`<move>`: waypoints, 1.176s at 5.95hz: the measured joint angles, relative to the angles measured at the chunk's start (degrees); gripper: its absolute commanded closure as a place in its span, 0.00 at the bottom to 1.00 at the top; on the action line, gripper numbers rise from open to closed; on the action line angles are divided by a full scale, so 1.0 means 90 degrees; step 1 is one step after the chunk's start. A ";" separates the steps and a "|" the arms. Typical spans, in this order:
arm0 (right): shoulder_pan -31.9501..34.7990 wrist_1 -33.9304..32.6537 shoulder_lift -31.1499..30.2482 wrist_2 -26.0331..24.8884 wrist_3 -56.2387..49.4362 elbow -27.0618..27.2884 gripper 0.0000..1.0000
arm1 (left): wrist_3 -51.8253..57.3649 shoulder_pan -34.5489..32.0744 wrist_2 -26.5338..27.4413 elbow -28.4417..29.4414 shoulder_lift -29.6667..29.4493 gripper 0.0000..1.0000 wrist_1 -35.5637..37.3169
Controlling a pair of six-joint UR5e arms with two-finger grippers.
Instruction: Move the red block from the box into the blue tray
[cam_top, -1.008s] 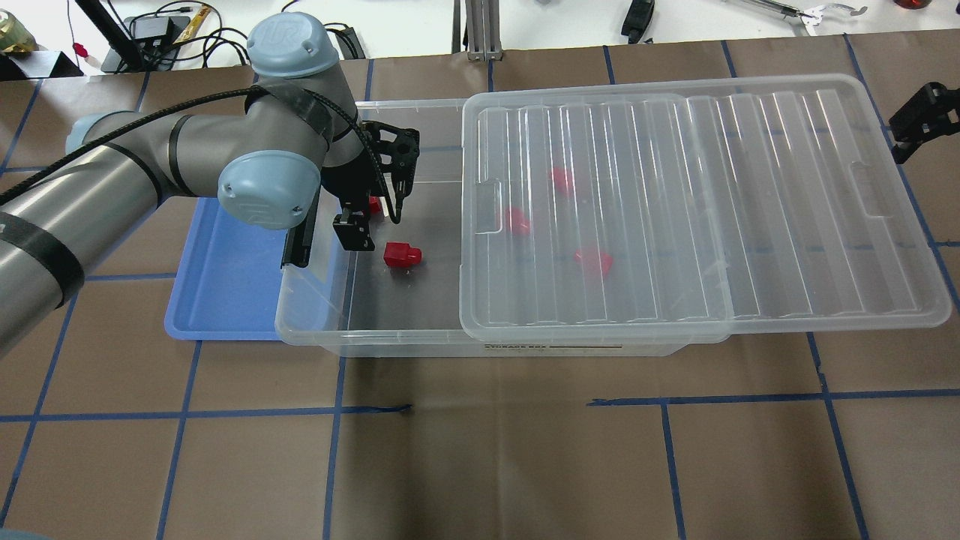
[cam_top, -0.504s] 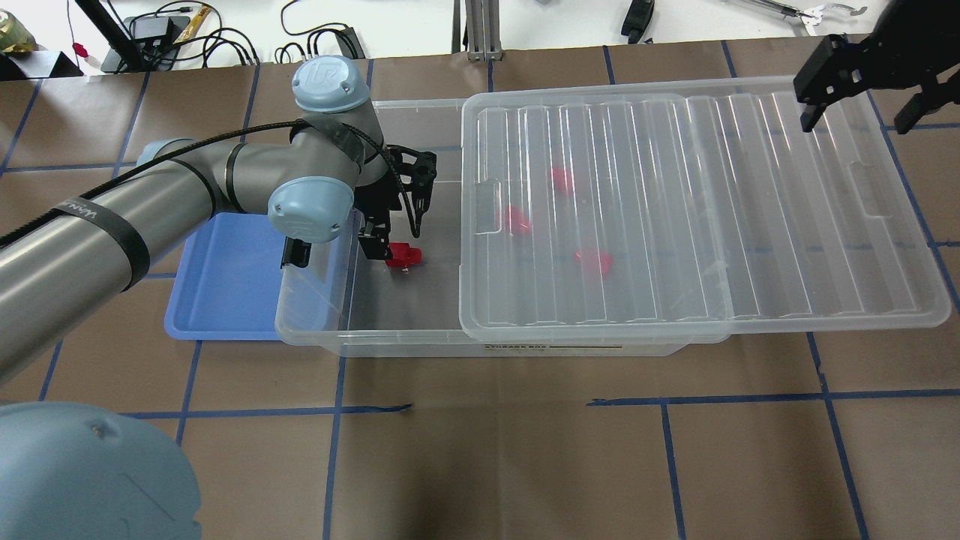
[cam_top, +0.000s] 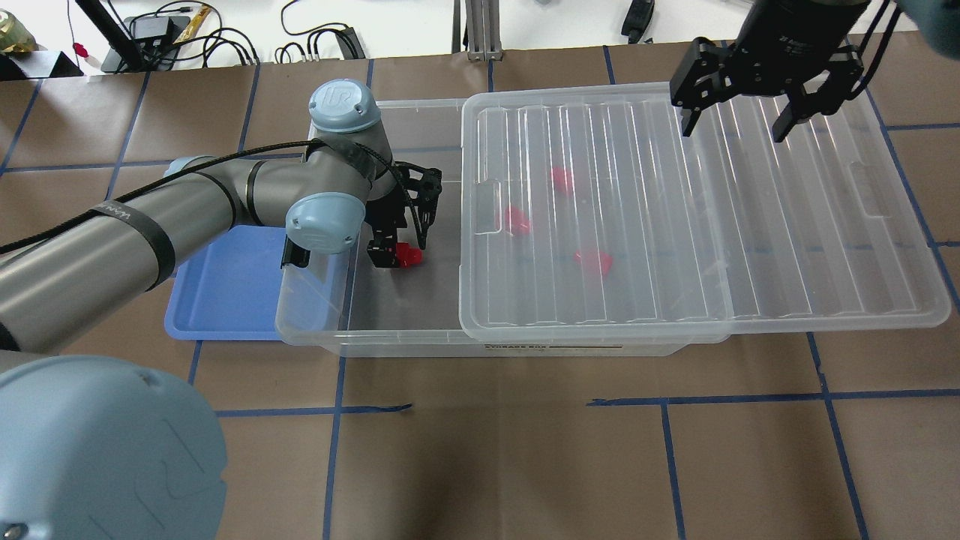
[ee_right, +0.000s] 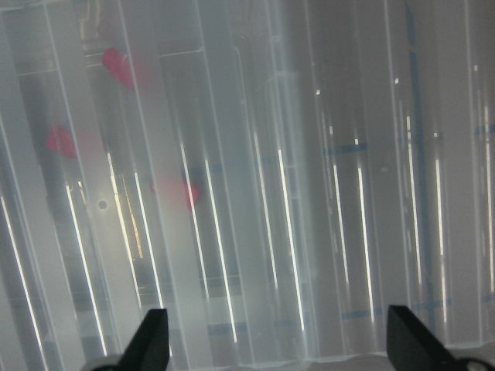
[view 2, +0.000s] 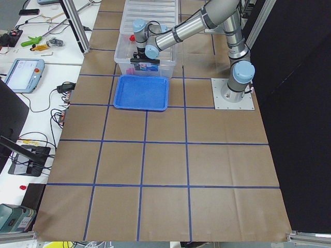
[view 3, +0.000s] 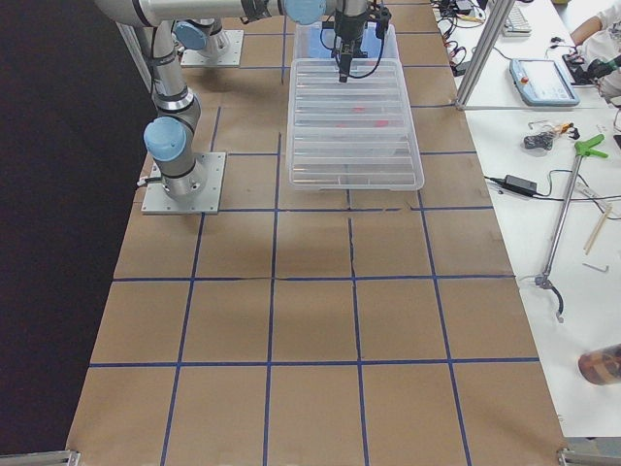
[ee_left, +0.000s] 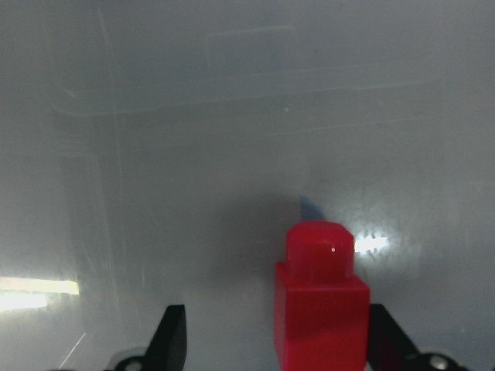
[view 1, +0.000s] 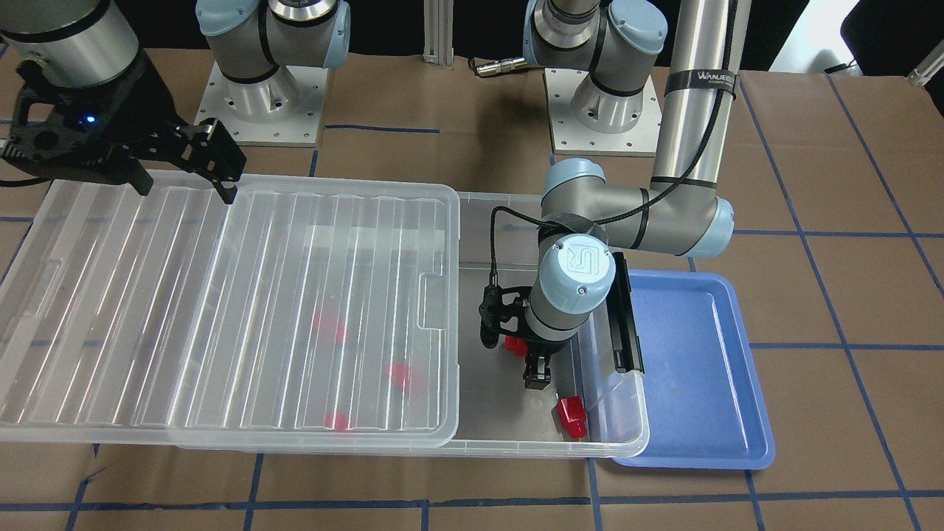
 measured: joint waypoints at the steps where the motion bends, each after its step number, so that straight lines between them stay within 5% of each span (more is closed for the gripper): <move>1: 0.0084 -0.0017 0.0032 0.0006 -0.0033 0.0002 0.00 | 0.0007 -0.0001 0.0018 0.0000 0.0015 0.90 -0.0022; 4: 0.0084 -0.0027 0.0041 0.0012 -0.0184 0.0001 0.00 | -0.0017 -0.0001 0.0034 0.0110 0.0353 0.90 -0.0357; 7: 0.0142 -0.0027 -0.0007 0.0022 -0.0124 -0.0003 0.00 | -0.0022 0.0056 0.0025 0.0564 0.1221 0.90 -0.1567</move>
